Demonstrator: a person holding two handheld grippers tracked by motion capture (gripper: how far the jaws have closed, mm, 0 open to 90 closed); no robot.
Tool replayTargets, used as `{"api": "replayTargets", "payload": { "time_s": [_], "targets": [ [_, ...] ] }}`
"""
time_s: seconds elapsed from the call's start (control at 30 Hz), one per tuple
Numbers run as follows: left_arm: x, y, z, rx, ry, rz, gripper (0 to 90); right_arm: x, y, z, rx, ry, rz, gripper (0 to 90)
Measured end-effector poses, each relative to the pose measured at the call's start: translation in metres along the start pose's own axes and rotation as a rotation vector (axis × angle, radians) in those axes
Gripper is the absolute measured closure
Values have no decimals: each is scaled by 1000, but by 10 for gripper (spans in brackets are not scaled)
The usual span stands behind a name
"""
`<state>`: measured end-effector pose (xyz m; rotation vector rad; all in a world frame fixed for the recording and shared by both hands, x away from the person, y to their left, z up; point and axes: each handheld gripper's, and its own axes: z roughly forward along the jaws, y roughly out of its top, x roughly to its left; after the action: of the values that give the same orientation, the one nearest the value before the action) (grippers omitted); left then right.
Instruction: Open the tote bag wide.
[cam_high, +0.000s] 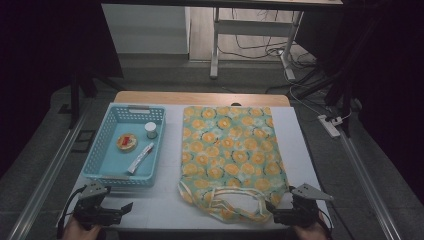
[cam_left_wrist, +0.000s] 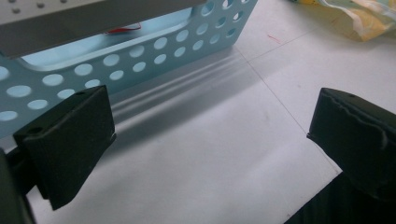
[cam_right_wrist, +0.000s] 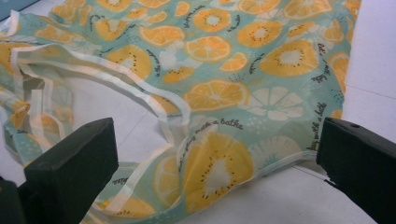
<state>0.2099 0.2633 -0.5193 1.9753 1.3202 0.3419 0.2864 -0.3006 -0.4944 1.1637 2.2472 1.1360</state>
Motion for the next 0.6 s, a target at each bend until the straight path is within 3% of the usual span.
{"api": "replayTargets", "payload": {
  "time_s": [0.6],
  "targets": [
    [0, 1, -1, -5, -3, 3, 0, 0, 1, 3, 38, 24, -18, 0]
  ]
}}
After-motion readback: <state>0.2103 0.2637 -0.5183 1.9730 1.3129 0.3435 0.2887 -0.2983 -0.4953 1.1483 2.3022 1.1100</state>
